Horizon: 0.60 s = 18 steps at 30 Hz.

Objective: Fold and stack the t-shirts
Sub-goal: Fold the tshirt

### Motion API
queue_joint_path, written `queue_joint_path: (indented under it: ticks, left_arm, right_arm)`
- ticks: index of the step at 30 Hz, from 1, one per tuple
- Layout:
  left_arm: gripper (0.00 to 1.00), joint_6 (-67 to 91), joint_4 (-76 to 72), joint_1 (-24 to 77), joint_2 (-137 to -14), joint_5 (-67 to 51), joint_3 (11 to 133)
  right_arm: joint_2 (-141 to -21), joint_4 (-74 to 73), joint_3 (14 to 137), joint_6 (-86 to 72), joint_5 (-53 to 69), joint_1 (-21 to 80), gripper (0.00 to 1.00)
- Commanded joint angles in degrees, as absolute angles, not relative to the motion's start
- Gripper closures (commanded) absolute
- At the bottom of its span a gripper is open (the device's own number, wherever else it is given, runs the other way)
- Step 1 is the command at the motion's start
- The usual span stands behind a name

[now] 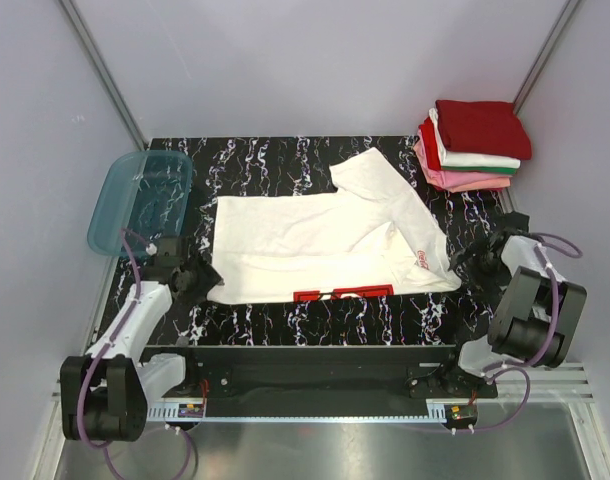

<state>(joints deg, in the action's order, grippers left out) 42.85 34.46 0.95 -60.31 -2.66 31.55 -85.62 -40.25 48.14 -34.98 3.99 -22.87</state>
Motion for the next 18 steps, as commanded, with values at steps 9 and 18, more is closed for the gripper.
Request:
queue_joint_path:
  ticks: [9, 18]
  left_arm:
    - [0.45, 33.23, 26.47, 15.11, -64.76, -1.74, 49.83]
    - [0.53, 31.38, 23.37, 17.93, -72.78, -5.89, 46.05]
  right_arm:
    - [-72.77, -42.10, 60.11, -29.26, 7.99, -5.67, 0.31]
    - [-90.69, -40.17, 68.88, -31.73, 6.15, 9.75, 0.61]
